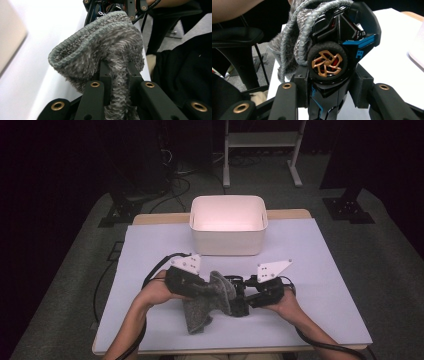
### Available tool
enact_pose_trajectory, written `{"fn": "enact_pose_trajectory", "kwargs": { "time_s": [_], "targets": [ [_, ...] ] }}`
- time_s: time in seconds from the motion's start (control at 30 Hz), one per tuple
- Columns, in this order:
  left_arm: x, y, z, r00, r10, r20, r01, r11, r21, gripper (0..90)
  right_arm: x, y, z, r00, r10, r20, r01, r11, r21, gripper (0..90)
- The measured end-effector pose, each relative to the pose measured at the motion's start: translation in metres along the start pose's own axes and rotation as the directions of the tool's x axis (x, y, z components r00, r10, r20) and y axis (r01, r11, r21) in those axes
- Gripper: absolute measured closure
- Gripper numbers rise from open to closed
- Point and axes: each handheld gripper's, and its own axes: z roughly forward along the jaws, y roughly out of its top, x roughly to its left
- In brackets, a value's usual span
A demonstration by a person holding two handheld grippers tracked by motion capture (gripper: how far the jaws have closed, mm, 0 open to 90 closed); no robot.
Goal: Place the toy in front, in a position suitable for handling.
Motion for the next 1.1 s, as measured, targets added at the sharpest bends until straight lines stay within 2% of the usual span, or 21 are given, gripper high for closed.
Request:
{"fn": "enact_pose_trajectory", "kwargs": {
  "time_s": [0.07, 0.13, 0.2, 0.27, 0.37, 0.47, 0.63, 0.83, 0.9, 0.93, 1.1],
  "targets": [
    [-0.001, -0.005, -0.009, 0.9998, -0.009, -0.018, 0.009, 1.0, -0.002, 80.1, -0.002, 0.002, 0.008, 0.9997, -0.022, 0.014, 0.022, 0.999, 0.029, 56.1],
    [0.0, -0.012, -0.017, 0.9993, -0.024, -0.029, 0.024, 0.9997, -0.007, 80.4, -0.003, -0.003, 0.014, 0.9999, -0.014, 0.008, 0.014, 0.998, 0.057, 56.1],
    [0.0, -0.017, -0.025, 0.9983, -0.039, -0.043, 0.039, 0.9992, -0.009, 80.4, -0.003, -0.01, 0.014, 1.0, 0.001, 0.006, -0.001, 0.999, 0.032, 56.1],
    [0.0, -0.019, -0.032, 0.9974, -0.048, -0.054, 0.048, 0.9988, -0.009, 80.6, -0.005, -0.011, 0.011, 0.9999, 0.013, 0.008, -0.013, 0.999, 0.031, 56.1],
    [-0.001, -0.015, -0.033, 0.998, -0.04, -0.049, 0.039, 0.9991, -0.015, 80.6, -0.006, -0.013, 0.008, 0.9998, 0.017, 0.011, -0.017, 1.0, 0.026, 56.1],
    [0.0, -0.001, -0.027, 0.9994, -0.02, -0.03, 0.02, 0.9998, 0.01, 80.5, -0.003, -0.011, 0.009, 0.9999, -0.003, 0.016, 0.002, 0.999, 0.038, 56.1],
    [0.001, 0.029, -0.008, 0.9995, 0.027, 0.016, -0.028, 0.9981, 0.055, 80.5, 0.003, -0.008, 0.013, 0.999, -0.038, 0.021, 0.037, 0.998, 0.045, 56.1],
    [0.001, 0.062, 0.02, 0.995, 0.09, 0.044, -0.094, 0.9892, 0.112, 80.4, 0.006, -0.007, 0.016, 0.9981, -0.057, 0.025, 0.056, 0.997, 0.049, 56.0],
    [0.002, 0.065, 0.027, 0.9944, 0.096, 0.045, -0.101, 0.9864, 0.13, 80.5, 0.006, -0.008, 0.014, 0.9983, -0.051, 0.03, 0.05, 0.998, 0.046, 56.1],
    [0.003, 0.066, 0.028, 0.9949, 0.089, 0.047, -0.095, 0.9874, 0.127, 80.4, 0.005, -0.009, 0.013, 0.9984, -0.048, 0.031, 0.047, 0.998, 0.044, 56.1],
    [0.004, 0.057, 0.02, 0.9971, 0.067, 0.035, -0.071, 0.9893, 0.127, 80.4, 0.004, -0.01, 0.01, 0.9987, -0.036, 0.036, 0.034, 0.999, 0.043, 56.2]
  ]
}}
